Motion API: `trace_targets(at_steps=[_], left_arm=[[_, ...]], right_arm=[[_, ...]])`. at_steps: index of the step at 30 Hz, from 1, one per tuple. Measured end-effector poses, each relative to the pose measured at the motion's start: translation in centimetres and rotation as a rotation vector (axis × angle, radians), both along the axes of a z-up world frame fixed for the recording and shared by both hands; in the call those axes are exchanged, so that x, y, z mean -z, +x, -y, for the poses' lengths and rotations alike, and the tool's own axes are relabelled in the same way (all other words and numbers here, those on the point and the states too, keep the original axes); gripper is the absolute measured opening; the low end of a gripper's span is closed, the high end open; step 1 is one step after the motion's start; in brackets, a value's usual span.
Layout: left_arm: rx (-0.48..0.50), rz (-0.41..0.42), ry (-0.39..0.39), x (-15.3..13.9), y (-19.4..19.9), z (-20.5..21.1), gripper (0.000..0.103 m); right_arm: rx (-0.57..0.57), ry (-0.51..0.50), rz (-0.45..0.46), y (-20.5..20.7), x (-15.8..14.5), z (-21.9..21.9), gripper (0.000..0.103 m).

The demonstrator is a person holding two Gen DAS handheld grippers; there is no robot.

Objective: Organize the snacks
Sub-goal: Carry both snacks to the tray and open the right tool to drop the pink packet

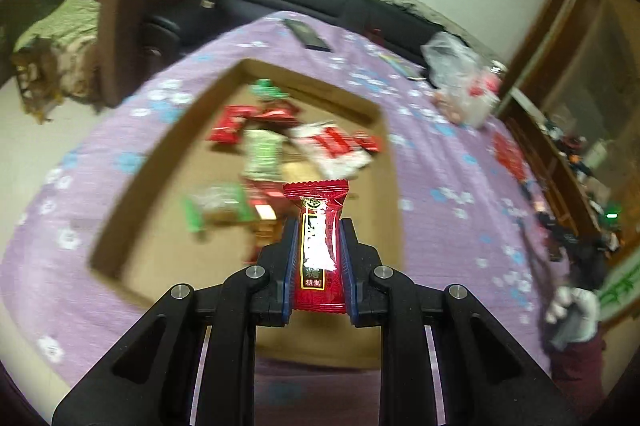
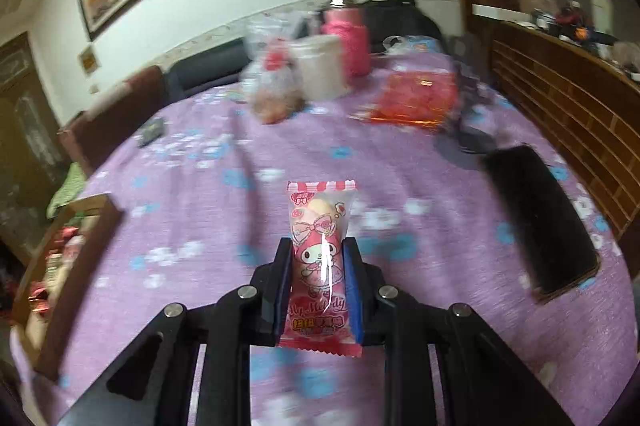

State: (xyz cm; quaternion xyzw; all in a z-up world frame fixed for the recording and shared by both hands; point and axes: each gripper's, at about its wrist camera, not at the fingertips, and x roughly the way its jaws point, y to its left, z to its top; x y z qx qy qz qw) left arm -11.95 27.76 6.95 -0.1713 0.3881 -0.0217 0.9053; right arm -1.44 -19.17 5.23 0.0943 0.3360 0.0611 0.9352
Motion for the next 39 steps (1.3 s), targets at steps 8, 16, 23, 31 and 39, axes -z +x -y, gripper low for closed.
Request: trace_targets(at_steps=[8, 16, 23, 31, 39], left_arm=[[-0.063, -0.086, 0.0, 3.0, 1.2, -3.2, 0.019], [-0.082, -0.084, -0.086, 3.4, 1.4, -5.6, 0.019], [-0.07, -0.037, -0.147, 1.9, -1.1, -6.4, 0.019], [-0.1, 0.007, 0.05, 0.5, -2.3, -4.4, 0.019], [-0.121, 0.019, 0.186, 0.1, -2.2, -2.0, 0.019]], right_arm=[[-0.363, 0.05, -0.046, -1.6, -3.0, -13.7, 0.027], [-0.633, 0.041, -0.144, -2.7, -1.3, -27.6, 0.027], [-0.75, -0.059, -0.215, -3.8, 2.4, -34.8, 0.028], [-0.732, -0.027, -0.163, -5.6, 1.9, -33.2, 0.046], [-0.763, -0.013, -0.094, -7.8, 0.9, -32.9, 0.046]])
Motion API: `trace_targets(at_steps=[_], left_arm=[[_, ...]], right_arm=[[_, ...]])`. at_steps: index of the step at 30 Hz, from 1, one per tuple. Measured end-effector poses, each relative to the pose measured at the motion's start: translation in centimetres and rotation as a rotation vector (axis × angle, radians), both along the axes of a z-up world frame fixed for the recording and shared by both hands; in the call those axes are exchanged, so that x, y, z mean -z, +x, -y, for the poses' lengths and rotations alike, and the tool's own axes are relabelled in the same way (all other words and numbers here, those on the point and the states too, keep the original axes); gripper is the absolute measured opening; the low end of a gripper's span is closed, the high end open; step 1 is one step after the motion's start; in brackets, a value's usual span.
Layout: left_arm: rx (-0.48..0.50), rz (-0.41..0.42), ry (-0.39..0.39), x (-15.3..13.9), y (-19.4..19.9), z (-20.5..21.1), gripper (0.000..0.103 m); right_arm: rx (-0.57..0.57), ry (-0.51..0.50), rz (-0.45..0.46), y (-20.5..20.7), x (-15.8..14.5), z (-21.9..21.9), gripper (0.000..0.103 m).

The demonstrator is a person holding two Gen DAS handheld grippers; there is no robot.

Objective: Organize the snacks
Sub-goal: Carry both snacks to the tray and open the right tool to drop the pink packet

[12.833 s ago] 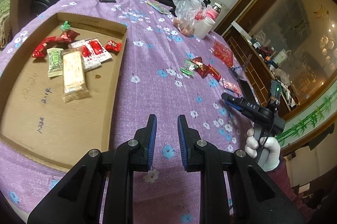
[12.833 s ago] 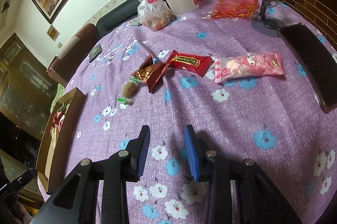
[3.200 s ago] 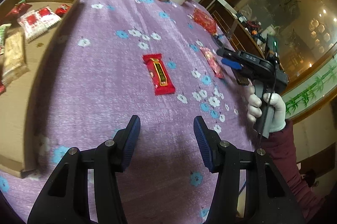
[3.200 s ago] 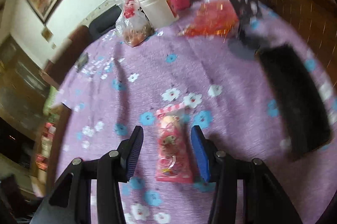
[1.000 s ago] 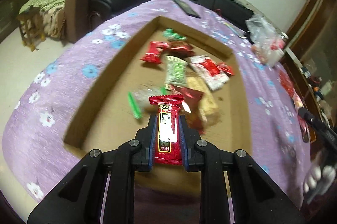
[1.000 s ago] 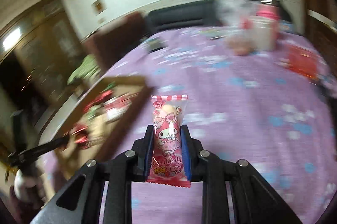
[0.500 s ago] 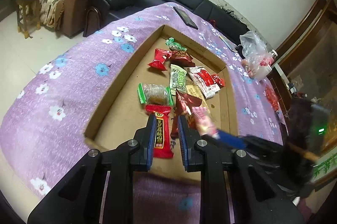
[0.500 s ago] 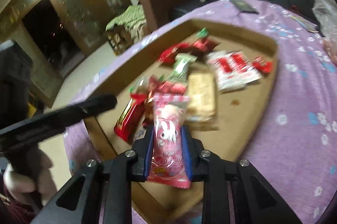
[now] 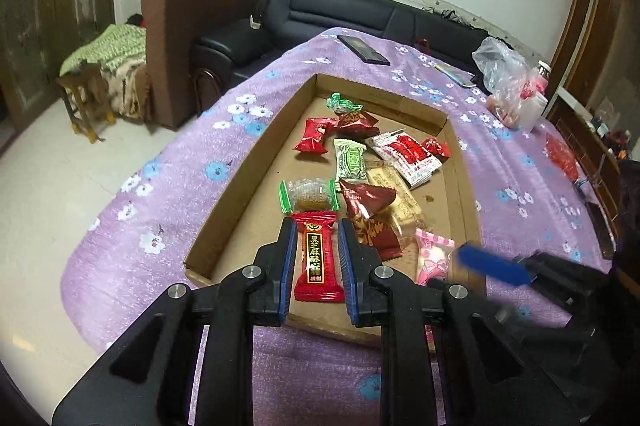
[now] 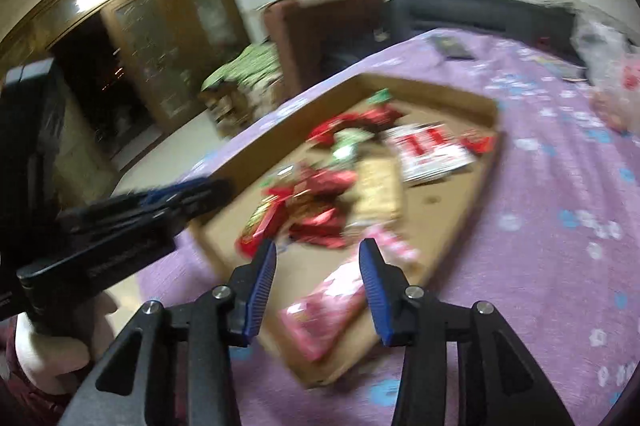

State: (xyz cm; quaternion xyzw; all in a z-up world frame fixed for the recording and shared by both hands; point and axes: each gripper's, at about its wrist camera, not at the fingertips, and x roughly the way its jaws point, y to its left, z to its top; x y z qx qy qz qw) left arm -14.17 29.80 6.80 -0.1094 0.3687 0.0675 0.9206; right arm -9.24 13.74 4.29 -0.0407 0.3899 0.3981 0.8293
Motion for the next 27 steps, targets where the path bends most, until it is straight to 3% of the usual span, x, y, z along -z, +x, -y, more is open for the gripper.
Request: trace_targets(at_steps=[3, 6, 8, 13, 18, 22, 27], left_arm=[[-0.024, 0.01, 0.034, -0.7, -0.6, 0.4, 0.019], [-0.036, 0.012, 0.05, -1.1, -1.1, 0.7, 0.019], [-0.037, 0.009, 0.067, -1.2, -1.2, 0.9, 0.019], [-0.06, -0.027, 0.124, -0.7, -0.5, 2.4, 0.019], [-0.067, -0.035, 0.147, -0.5, -0.2, 3.8, 0.019], [-0.074, -0.042, 0.155, -0.4, 0.0, 4.1, 0.019], [-0.063, -0.041, 0.155, -0.2, -0.1, 4.4, 0.019]], right_arm=[[-0.081, 0.01, -0.064, 0.5, 0.6, -1.5, 0.046], [-0.017, -0.041, -0.083, 2.3, 1.7, -1.7, 0.046], [0.011, 0.023, -0.091, 2.6, 1.2, -0.2, 0.046], [0.118, 0.096, 0.009, 0.6, -1.0, 3.9, 0.046], [0.256, 0.109, 0.139, -1.9, -1.6, 7.2, 0.061], [0.286, 0.063, 0.234, -3.8, -2.0, 7.7, 0.074], [0.26, 0.026, 0.23, -4.3, -1.7, 7.2, 0.075]])
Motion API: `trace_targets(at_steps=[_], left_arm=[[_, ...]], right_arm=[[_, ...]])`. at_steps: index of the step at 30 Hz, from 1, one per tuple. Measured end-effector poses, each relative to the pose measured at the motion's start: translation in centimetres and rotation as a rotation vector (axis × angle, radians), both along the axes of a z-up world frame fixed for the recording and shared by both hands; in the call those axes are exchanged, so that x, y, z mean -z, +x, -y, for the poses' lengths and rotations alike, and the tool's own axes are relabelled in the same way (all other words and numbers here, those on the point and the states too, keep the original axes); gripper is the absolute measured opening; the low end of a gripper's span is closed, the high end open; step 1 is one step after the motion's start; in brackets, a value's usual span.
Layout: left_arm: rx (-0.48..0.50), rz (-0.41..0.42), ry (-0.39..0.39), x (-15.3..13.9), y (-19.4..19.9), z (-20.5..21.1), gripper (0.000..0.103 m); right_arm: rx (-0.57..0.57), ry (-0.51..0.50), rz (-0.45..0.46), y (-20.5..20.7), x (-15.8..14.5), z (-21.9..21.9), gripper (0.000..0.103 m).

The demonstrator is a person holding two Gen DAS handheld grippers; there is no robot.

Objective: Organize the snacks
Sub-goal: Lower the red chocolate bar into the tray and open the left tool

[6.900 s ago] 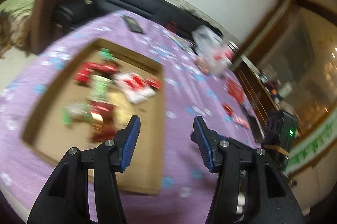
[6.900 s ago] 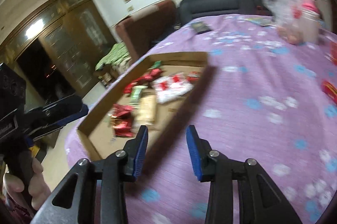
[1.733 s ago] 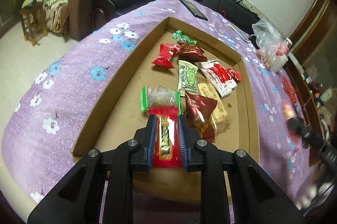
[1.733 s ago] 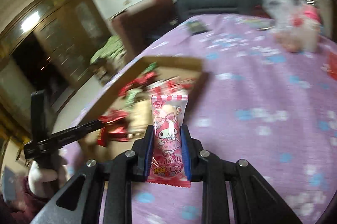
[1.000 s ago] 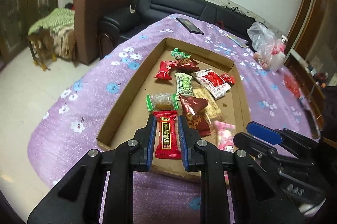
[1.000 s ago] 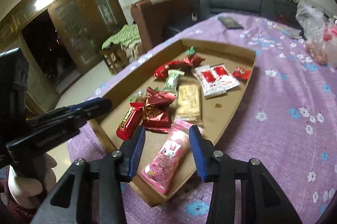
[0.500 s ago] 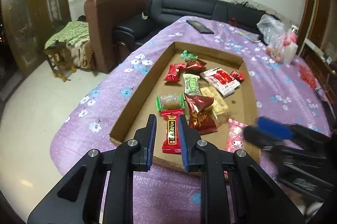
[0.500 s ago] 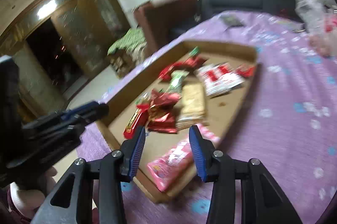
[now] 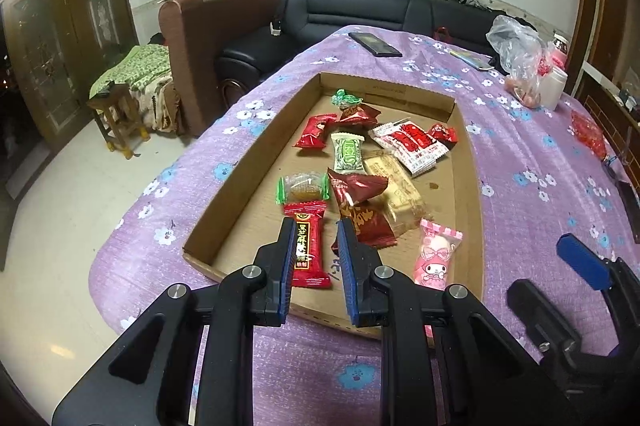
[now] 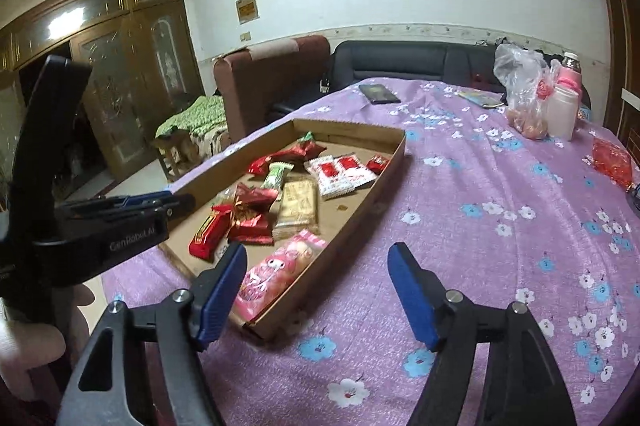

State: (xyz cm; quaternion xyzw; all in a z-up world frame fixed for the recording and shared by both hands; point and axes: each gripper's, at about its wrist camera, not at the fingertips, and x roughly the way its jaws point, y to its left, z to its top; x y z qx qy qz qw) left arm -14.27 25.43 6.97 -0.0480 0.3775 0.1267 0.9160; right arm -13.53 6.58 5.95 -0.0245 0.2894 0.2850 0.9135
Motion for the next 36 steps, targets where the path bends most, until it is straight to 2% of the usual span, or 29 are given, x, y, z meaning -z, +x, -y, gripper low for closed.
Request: trace_targets(at_steps=[23, 36], left_arm=[[-0.007, -0.025, -0.074, 2.2, 0.6, -2.2, 0.019], [-0.02, -0.015, -0.084, 2.3, 0.1, -2.8, 0.019]], right_arm=[[0.001, -0.093, -0.045, 0.6, 2.1, -2.5, 0.075], [0.011, -0.096, -0.075, 0.7, 2.5, -2.4, 0.075]])
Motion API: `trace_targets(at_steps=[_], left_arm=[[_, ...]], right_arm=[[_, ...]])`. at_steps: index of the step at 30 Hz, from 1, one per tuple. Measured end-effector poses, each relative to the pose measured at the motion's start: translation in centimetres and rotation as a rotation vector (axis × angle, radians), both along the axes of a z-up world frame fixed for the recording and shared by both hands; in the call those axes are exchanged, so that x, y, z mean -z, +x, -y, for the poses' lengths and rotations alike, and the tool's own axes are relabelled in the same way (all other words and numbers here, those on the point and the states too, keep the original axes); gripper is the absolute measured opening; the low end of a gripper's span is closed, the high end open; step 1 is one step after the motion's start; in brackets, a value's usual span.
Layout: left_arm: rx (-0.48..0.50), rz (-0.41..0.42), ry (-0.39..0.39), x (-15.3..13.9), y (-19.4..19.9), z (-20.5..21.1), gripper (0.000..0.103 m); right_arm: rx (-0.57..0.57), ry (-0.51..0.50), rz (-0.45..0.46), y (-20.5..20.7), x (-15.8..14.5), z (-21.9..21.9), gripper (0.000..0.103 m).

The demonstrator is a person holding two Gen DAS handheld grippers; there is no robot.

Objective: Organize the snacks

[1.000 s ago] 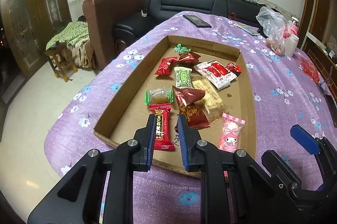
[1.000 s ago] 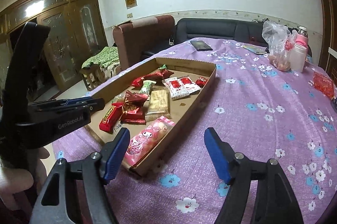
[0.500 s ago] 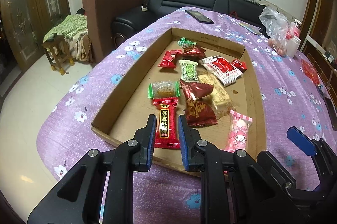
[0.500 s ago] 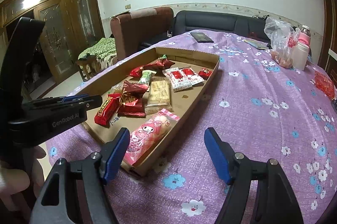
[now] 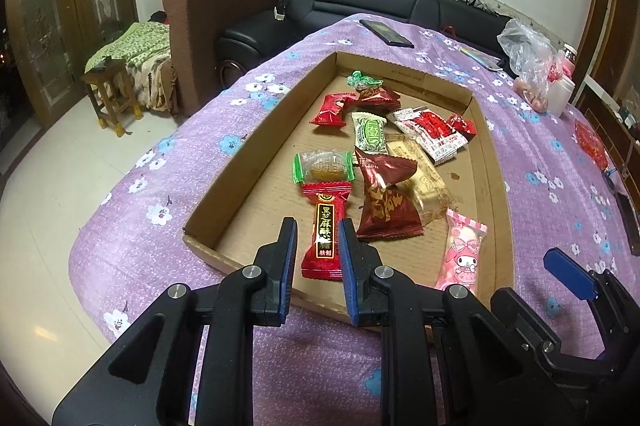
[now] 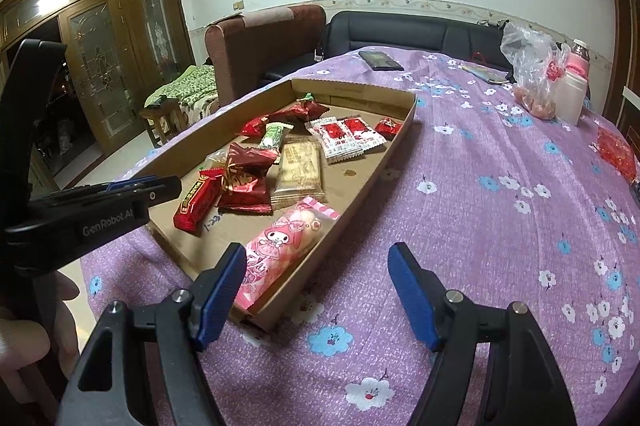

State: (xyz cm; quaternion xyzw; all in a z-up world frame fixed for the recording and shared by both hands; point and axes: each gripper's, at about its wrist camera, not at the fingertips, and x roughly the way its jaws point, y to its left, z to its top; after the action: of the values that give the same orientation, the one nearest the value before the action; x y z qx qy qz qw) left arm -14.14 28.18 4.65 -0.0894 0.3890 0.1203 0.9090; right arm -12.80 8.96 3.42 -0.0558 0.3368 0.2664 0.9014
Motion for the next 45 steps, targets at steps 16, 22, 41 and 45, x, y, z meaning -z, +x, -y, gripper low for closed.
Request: trace_targets(at_steps=[16, 22, 41, 45], left_arm=[[0.012, 0.008, 0.022, -0.7, 0.1, 0.5, 0.019], [0.007, 0.007, 0.023, -0.6, 0.0, 0.6, 0.019], [0.003, 0.077, 0.086, -3.0, -1.6, 1.8, 0.019], [-0.036, 0.14, 0.111, -4.2, -2.5, 1.6, 0.019]], right_arm=[[-0.01, -0.008, -0.033, -0.3, 0.5, -0.2, 0.076], [-0.009, 0.002, -0.041, 0.0, 0.5, 0.0, 0.076], [-0.017, 0.065, -0.054, 0.2, 0.3, 0.8, 0.076], [-0.021, 0.078, -0.051, 0.1, 0.3, 1.0, 0.076]])
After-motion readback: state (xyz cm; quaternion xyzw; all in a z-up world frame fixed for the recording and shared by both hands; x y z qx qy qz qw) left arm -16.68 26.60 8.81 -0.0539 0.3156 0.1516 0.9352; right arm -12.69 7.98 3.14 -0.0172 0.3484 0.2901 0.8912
